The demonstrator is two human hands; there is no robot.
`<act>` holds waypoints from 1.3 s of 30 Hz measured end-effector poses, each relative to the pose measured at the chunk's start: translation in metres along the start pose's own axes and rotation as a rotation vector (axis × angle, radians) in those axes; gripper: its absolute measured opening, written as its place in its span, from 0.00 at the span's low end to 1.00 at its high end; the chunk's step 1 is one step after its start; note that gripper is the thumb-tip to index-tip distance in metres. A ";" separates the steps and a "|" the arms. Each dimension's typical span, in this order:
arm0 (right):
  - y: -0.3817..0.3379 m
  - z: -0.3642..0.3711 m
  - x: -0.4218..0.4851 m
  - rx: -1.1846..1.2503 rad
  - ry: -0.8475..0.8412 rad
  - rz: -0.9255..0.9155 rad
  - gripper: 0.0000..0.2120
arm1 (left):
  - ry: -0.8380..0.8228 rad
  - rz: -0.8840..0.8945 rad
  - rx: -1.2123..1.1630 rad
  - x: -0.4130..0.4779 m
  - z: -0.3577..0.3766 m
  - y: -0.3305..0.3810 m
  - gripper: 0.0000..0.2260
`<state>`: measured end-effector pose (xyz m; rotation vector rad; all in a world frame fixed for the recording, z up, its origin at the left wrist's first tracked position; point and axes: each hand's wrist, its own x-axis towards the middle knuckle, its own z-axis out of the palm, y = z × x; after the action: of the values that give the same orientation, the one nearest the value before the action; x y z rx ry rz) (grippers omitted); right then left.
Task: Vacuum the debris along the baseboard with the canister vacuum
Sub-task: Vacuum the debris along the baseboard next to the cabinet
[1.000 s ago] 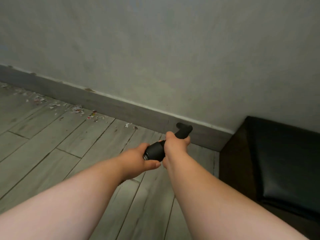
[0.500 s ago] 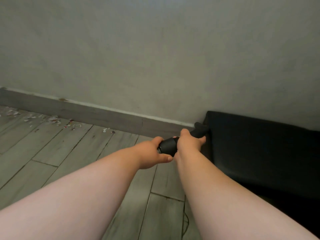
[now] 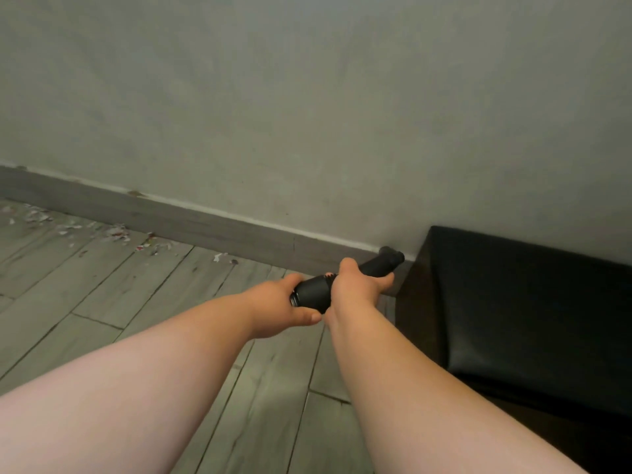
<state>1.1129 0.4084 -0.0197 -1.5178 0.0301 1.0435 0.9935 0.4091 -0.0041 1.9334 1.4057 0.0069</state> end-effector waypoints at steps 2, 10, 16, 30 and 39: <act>0.009 0.016 -0.009 -0.004 -0.032 0.013 0.39 | 0.014 -0.016 -0.009 -0.006 -0.009 -0.016 0.23; 0.051 0.085 -0.041 -0.064 -0.183 0.002 0.39 | 0.109 -0.092 -0.116 -0.029 -0.037 -0.089 0.23; 0.081 0.129 -0.062 -0.165 -0.287 0.024 0.39 | 0.218 -0.145 -0.161 -0.041 -0.051 -0.140 0.22; 0.120 0.206 -0.070 -0.238 -0.450 0.019 0.35 | 0.328 -0.214 -0.226 -0.041 -0.078 -0.200 0.21; 0.086 0.141 -0.048 -0.229 -0.398 0.004 0.33 | 0.248 -0.134 -0.213 -0.039 -0.044 -0.141 0.21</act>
<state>0.9551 0.4736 -0.0387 -1.4858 -0.3761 1.3716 0.8439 0.4203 -0.0349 1.7039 1.6230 0.3304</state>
